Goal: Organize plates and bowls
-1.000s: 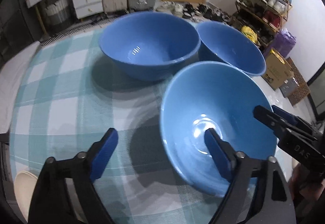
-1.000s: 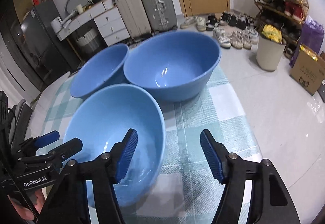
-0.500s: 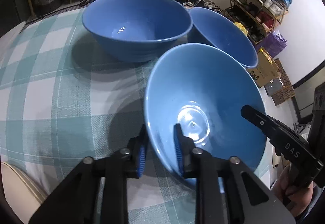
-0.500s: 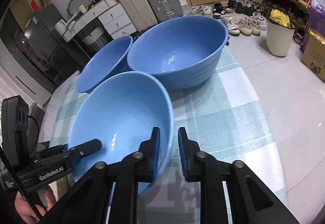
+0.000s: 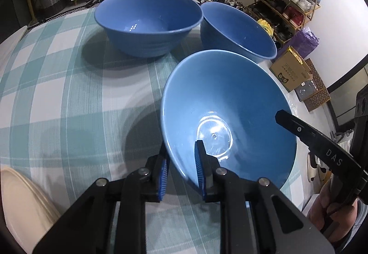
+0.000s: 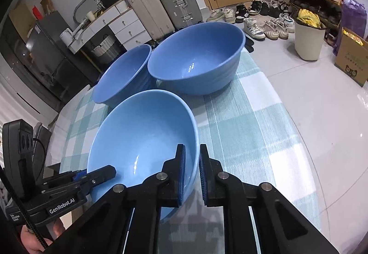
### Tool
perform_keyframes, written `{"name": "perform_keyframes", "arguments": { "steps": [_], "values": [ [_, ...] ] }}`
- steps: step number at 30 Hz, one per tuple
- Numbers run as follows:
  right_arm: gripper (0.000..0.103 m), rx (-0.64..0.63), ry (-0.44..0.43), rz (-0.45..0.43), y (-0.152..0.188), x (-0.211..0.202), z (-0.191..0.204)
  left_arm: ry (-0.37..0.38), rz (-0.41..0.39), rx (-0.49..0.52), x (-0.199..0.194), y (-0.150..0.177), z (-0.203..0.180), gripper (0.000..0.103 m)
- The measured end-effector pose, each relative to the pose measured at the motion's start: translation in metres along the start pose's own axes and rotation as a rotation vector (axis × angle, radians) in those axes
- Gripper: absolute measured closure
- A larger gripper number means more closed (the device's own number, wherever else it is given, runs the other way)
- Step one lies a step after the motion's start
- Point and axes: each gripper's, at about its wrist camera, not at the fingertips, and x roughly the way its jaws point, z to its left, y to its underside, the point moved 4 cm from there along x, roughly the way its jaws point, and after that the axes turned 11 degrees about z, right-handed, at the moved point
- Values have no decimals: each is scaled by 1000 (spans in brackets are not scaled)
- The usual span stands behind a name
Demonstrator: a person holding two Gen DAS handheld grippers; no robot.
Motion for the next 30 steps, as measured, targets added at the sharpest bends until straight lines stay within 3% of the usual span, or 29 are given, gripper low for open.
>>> {"name": "perform_keyframes", "arguments": {
  "steps": [9,21,30],
  "values": [
    [91,-30,27,-12,40,-23,13,-4,8,1,-10,38,-1,84],
    [91,-36,1,-18,106,-50,29,-14,-19,3,-31,97,7,84],
    [91,-49,7,-1,123,-49,37,-17,-10,-11,-30,115,13,84]
  ]
}}
